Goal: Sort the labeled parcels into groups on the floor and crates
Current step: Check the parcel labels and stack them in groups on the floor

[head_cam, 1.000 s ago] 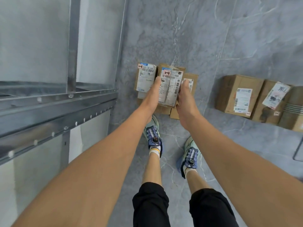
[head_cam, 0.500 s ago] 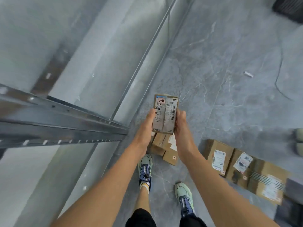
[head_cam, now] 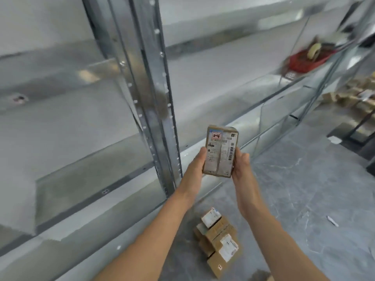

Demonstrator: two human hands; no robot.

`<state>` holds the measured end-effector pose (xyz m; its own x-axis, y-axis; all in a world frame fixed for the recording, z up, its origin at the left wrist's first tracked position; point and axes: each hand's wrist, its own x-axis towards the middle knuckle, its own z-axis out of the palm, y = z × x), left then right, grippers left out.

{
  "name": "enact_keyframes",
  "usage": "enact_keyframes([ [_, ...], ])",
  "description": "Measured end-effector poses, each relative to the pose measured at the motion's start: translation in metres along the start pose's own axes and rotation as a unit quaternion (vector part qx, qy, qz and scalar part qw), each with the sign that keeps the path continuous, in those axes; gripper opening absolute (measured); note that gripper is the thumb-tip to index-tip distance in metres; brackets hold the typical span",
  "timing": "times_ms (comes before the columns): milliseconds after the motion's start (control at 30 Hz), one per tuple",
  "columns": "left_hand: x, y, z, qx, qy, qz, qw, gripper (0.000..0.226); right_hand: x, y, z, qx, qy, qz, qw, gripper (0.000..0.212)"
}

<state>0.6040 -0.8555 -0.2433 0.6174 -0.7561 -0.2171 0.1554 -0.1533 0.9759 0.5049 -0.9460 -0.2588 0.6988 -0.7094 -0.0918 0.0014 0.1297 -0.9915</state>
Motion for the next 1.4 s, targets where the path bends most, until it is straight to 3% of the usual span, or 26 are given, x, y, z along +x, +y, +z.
enact_keyframes([
  [200, -0.098, 0.057, -0.047, -0.007, 0.053, 0.063, 0.997, 0.054, -0.053, -0.061, 0.062, 0.000, -0.087, -0.063, 0.994, 0.052],
  [367, -0.197, 0.065, -0.100, -0.020, 0.120, 0.093, 0.988, 0.049, -0.112, -0.070, 0.128, -0.007, -0.162, -0.072, 0.984, 0.057],
  [567, -0.340, 0.051, -0.172, -0.046, 0.217, 0.116, 0.968, 0.038, -0.225, -0.069, 0.225, -0.003, -0.259, -0.066, 0.964, 0.052],
  [767, -0.482, 0.009, -0.240, -0.054, 0.317, 0.093, 0.942, 0.049, -0.346, -0.055, 0.320, 0.008, -0.374, -0.042, 0.927, 0.046],
  [1067, -0.661, -0.051, -0.314, -0.105, 0.488, 0.076, 0.863, 0.050, -0.499, -0.019, 0.445, -0.023, -0.541, -0.008, 0.841, 0.055],
  [1400, -0.789, -0.121, -0.397, -0.154, 0.648, 0.029, 0.745, 0.052, -0.608, 0.051, 0.589, -0.069, -0.676, 0.045, 0.732, 0.051],
])
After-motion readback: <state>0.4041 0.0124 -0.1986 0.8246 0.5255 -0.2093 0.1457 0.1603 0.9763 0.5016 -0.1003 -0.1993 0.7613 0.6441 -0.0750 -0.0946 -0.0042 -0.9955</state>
